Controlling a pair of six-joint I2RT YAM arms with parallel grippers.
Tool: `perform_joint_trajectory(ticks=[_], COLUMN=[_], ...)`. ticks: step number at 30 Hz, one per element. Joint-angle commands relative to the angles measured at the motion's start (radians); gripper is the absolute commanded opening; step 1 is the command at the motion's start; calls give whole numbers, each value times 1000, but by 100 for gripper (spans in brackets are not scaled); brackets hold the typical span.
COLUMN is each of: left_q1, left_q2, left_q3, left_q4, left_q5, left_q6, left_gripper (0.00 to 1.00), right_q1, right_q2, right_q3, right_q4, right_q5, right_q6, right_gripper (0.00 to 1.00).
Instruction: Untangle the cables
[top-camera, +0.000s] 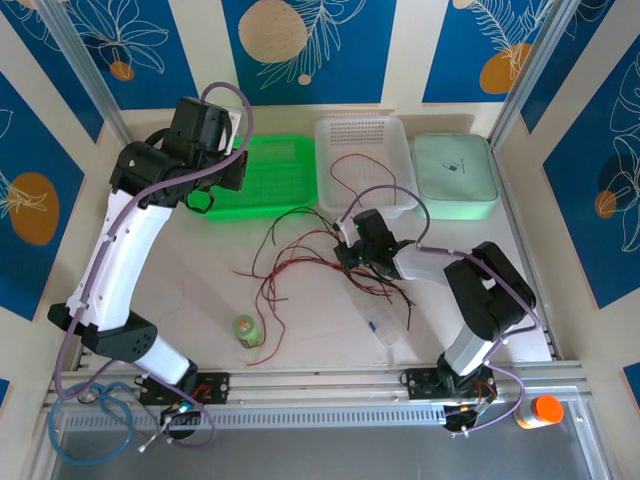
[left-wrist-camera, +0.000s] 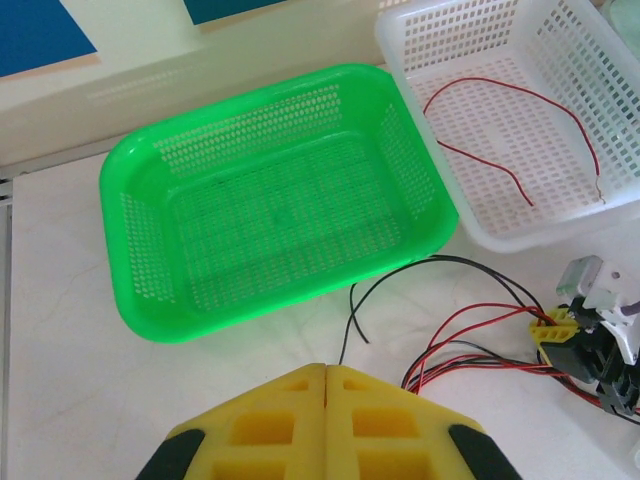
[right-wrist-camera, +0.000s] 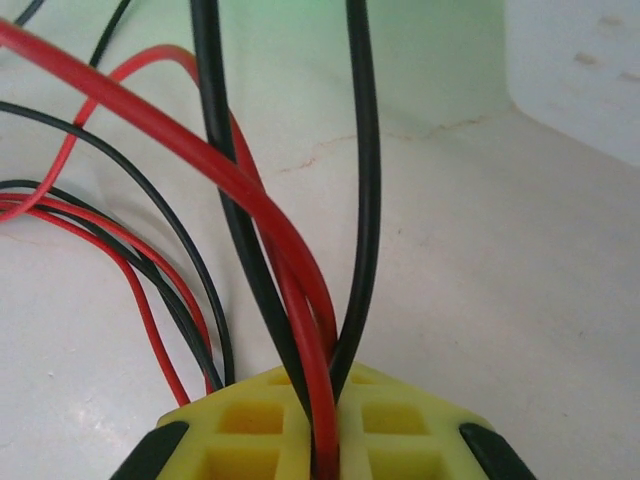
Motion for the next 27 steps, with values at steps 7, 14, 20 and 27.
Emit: perform_joint_trajectory(ticks=[7,14,20,27], left_q1=[14,83,112,112], left_q2=[-54,1,112,224], left_q3=[-390,-709,-852,-925], left_q4=[172,315,449,591], left_q5=[136,243,274,288], left_q6=[-80,-245,-241,-203], left_gripper=[20,41,50,54], right_q1=[-4,-10,-8,-7], right_q2=[-74,-93,-93,-92], right_q3=[5,15,15,14], right_q4=[-40,-72,-67,-65], right_q5=[3,-8,-23,-35], right_q6=[14,2,3,9], right_gripper=[9,9,9,9])
